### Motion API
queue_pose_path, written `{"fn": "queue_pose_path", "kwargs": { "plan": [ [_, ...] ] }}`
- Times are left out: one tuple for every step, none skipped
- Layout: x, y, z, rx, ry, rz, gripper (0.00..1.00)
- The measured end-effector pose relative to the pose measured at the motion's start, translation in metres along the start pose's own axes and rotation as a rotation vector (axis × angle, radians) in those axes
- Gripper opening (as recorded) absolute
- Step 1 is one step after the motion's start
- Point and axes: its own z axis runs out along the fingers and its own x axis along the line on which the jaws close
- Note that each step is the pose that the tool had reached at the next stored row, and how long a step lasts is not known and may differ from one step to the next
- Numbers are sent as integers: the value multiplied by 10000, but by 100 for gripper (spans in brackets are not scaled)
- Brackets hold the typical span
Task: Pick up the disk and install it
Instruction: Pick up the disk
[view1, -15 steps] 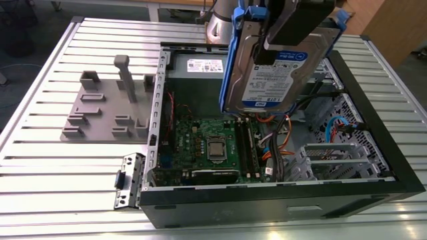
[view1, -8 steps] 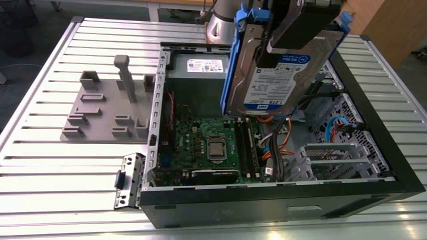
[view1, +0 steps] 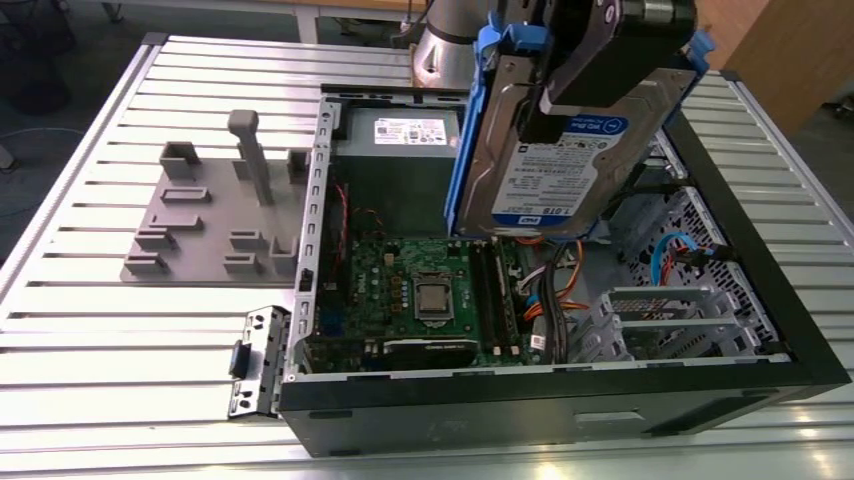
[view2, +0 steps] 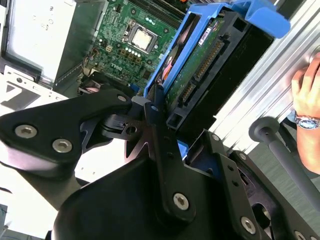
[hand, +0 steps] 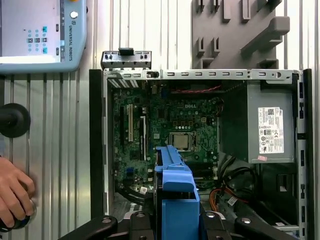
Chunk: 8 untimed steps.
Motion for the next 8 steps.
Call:
{"fn": "queue_pose_path", "kwargs": {
  "plan": [
    [7, -2, 0, 0, 1, 0, 36],
    [14, -5, -1, 0, 1, 0, 36],
    [21, -7, -1, 0, 1, 0, 36],
    [28, -10, -2, 0, 1, 0, 36],
    [36, -13, -2, 0, 1, 0, 36],
    [43, -16, -2, 0, 1, -1, 36],
    [51, -18, -2, 0, 0, 0, 36],
    [58, -21, -2, 0, 1, 0, 36]
  ]
}}
